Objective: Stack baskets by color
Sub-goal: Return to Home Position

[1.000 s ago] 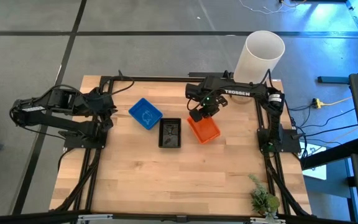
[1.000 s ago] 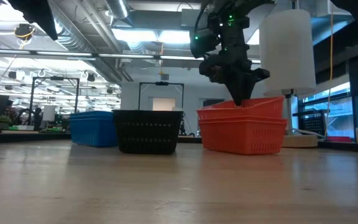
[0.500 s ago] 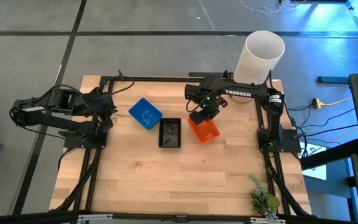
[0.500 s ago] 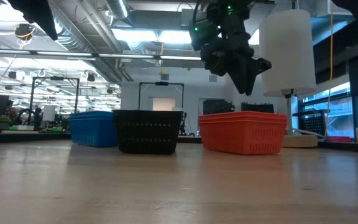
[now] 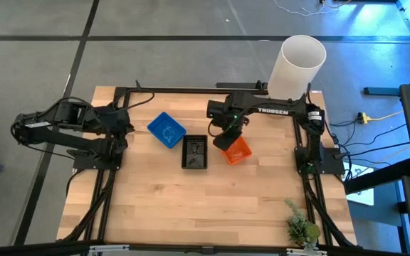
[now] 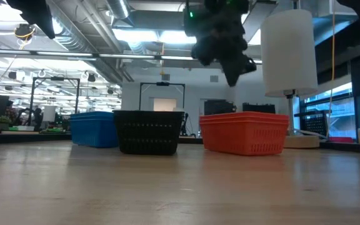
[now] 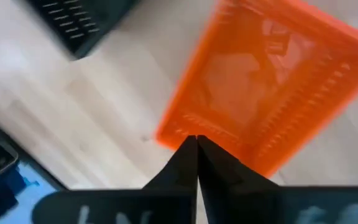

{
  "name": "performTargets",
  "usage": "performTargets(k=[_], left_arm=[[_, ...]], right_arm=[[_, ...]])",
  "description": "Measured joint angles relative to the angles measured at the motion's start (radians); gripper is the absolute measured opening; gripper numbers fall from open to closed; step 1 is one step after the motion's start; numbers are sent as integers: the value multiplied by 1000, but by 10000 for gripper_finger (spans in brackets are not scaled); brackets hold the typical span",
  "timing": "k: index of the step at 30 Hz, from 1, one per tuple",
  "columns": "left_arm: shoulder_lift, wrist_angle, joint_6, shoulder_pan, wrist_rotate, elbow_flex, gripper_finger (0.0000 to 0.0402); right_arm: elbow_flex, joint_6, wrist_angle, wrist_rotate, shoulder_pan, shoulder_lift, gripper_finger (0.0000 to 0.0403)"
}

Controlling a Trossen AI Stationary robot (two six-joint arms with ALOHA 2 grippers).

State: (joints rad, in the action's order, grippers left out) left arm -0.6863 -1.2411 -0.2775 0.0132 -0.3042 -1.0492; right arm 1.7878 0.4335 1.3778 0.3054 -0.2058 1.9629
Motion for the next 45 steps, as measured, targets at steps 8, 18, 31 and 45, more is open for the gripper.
performTargets(k=[8, 18, 31, 45], left_arm=[[63, 0, 7, -1, 37, -92, 3], [279, 12, 7, -1, 34, -171, 0], [540, 202, 171, 0, 33, -76, 0], [681, 259, 220, 0, -2, -22, 0]], right_arm=[[336, -204, 102, -39, 100, 0, 5], [412, -201, 126, -300, 146, -247, 2], [-187, -152, -382, -447, 255, -858, 1], [-732, -97, -704, -500, 264, -1383, 0]])
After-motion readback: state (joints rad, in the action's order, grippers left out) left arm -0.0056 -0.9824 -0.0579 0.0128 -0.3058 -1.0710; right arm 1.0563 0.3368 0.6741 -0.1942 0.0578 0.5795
